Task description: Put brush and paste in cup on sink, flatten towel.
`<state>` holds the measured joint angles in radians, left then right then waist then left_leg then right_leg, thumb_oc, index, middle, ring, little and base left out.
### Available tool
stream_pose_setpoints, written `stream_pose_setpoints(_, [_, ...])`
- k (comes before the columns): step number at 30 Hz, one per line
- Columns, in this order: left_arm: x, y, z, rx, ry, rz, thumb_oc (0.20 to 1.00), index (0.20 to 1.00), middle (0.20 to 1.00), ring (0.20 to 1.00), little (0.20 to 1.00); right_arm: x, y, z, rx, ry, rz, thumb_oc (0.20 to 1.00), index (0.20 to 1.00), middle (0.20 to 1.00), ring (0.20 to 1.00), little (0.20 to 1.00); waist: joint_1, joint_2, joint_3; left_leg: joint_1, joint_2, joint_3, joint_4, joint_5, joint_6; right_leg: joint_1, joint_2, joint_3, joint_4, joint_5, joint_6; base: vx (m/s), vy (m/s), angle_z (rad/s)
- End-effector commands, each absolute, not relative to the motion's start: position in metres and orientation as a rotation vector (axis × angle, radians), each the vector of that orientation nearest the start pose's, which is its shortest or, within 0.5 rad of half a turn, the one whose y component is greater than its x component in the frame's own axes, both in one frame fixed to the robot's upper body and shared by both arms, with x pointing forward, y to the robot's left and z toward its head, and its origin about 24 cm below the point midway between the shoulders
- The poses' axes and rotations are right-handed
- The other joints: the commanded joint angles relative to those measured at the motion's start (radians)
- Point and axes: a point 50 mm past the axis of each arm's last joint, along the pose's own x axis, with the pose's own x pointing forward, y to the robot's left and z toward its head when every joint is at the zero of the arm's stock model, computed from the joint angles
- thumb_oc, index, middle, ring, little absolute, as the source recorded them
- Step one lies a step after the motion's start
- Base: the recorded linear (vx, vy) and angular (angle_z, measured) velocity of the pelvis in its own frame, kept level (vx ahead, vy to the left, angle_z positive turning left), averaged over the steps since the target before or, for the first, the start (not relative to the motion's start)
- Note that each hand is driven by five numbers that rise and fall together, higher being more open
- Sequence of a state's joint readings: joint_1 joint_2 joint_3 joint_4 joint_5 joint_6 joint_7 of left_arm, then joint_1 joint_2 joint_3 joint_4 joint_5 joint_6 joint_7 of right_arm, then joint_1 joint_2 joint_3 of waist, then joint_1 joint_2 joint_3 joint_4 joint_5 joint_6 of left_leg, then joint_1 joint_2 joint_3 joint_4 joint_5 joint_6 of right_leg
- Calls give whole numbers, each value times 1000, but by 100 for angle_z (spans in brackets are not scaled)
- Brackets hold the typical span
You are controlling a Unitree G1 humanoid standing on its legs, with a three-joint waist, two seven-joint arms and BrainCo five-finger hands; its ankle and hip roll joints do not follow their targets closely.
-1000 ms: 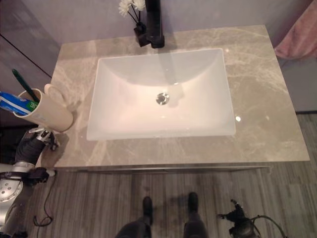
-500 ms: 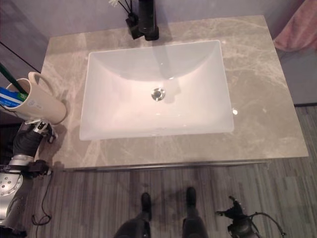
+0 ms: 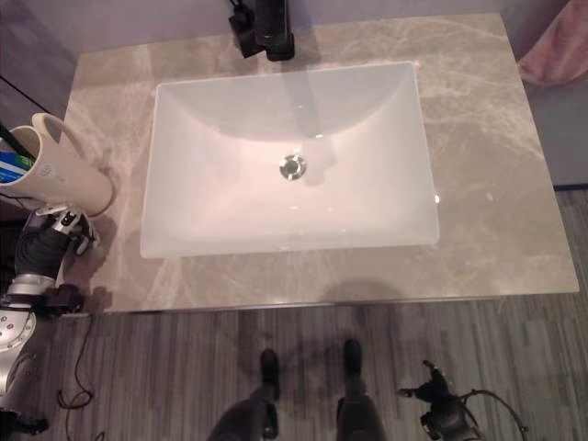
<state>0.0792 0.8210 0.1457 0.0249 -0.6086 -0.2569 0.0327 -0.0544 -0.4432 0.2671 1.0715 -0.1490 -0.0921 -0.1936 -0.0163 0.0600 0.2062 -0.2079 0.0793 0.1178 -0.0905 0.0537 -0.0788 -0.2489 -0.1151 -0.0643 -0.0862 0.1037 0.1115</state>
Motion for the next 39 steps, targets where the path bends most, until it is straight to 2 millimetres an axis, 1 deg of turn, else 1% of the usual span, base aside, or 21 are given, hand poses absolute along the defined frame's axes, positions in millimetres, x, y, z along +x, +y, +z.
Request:
stream_pose_setpoints(1, [220, 333, 127, 263, -210, 186, 200, 200, 200, 200, 200, 150, -291, -117, -754, 915, -81, 1000, 1000, 1000, 1000, 1000, -1, -15, -35, -6, 22, -17, 3, 30, -17, 20, -75, -6, -1, 14, 51, 0, 0, 0])
stream_pose_setpoints(4, [218, 334, 126, 262, -202, 192, 200, 200, 200, 200, 200, 150, -291, -117, -755, 912, -75, 1000, 1000, 1000, 1000, 1000, 1, -14, -37, -5, 20, -18, 3, 29, -16, 20, -75, -6, -1, 14, 52, 0, 0, 0])
stream_pose_setpoints(7, [210, 347, 122, 265, -181, 250, 200, 200, 200, 200, 200, 151, -291, -115, -762, 902, -69, 1000, 1000, 1000, 1000, 1000, 8, -10, -36, -6, 17, -18, 3, 32, -16, 21, -77, -12, -1, 15, 53, 0, 0, 0])
stream_pose_setpoints(8, [210, 347, 122, 265, -181, 250, 200, 200, 200, 200, 200, 151, -291, -115, -762, 902, -69, 1000, 1000, 1000, 1000, 1000, 8, -9, -36, -6, 17, -18, 3, 32, -16, 21, -77, -12, -1, 15, 53, 0, 0, 0])
stream_pose_setpoints(12, [213, 348, 129, 273, -209, 265, 200, 200, 200, 200, 200, 158, -291, -113, -773, 884, -71, 1000, 1000, 1000, 1000, 1000, 12, -9, -22, -19, 16, -24, 3, 39, -17, 15, -78, -18, -1, 18, 53, -31, -2, 0])
stream_pose_setpoints(13, [215, 347, 134, 278, -232, 262, 200, 200, 200, 200, 200, 160, -291, -111, -778, 870, -72, 1000, 1000, 1000, 1000, 1000, 12, -10, -12, -27, 15, -28, 3, 43, -17, 12, -78, -22, -1, 21, 53, -32, -2, 2])
stream_pose_setpoints(14, [215, 347, 134, 278, -232, 262, 200, 200, 200, 200, 200, 160, -291, -111, -777, 870, -72, 1000, 1000, 1000, 1000, 1000, 11, -10, -12, -27, 15, -29, 3, 43, -17, 12, -78, -22, -1, 21, 53, -32, -1, 6])
stream_pose_setpoints(19, [225, 340, 148, 302, -288, 239, 200, 200, 200, 200, 200, 166, -293, -107, -775, 852, -94, 1000, 1000, 1000, 1000, 1000, 5, -14, 14, -61, 10, -35, 3, 53, -20, -17, -77, -30, -1, 32, 57, -35, -1, 6])
stream_pose_setpoints(23, [231, 337, 158, 320, -331, 243, 200, 200, 200, 200, 200, 169, -294, -105, -770, 838, -108, 1000, 1000, 1000, 1000, 1000, 1, -19, 21, -93, 11, -38, 3, 61, -24, -43, -77, -30, -1, 42, 60, -23, -3, 8])
stream_pose_setpoints(26, [238, 331, 160, 305, -359, 246, 200, 200, 200, 200, 200, 168, -294, -105, -762, 837, -125, 1000, 1000, 1000, 1000, 1000, -6, -20, 30, -118, 11, -44, 3, 66, -26, -63, -79, -33, -1, 46, 63, 0, 0, 0])
stream_pose_setpoints(30, [242, 327, 161, 278, -371, 244, 200, 200, 200, 200, 200, 168, -293, -106, -761, 838, -125, 1000, 1000, 1000, 1000, 1000, -9, -20, 32, -128, 9, -46, 3, 66, -26, -73, -80, -32, -1, 48, 63, 10, 4, 0])
stream_pose_setpoints(33, [247, 324, 165, 269, -392, 241, 200, 200, 200, 200, 200, 171, -293, -104, -749, 821, -140, 1000, 1000, 1000, 1000, 1000, -16, -18, 31, -141, 10, -45, 3, 65, -27, -88, -80, -21, -1, 49, 64, 42, 17, 0])
stream_pose_setpoints(37, [252, 324, 170, 273, -413, 257, 200, 200, 200, 200, 200, 181, -293, -96, -734, 767, -160, 1000, 1000, 1000, 1000, 1000, -24, -18, 29, -155, 11, -43, 3, 63, -27, -110, -77, -9, -1, 49, 67, 28, 12, -1])
stream_pose_setpoints(39, [255, 325, 177, 274, -437, 268, 200, 200, 200, 200, 200, 184, -292, -93, -730, 743, -160, 1000, 1000, 1000, 1000, 1000, -26, -22, 29, -162, 12, -41, 3, 63, -28, -119, -76, -3, -1, 51, 68, 23, 8, -8])
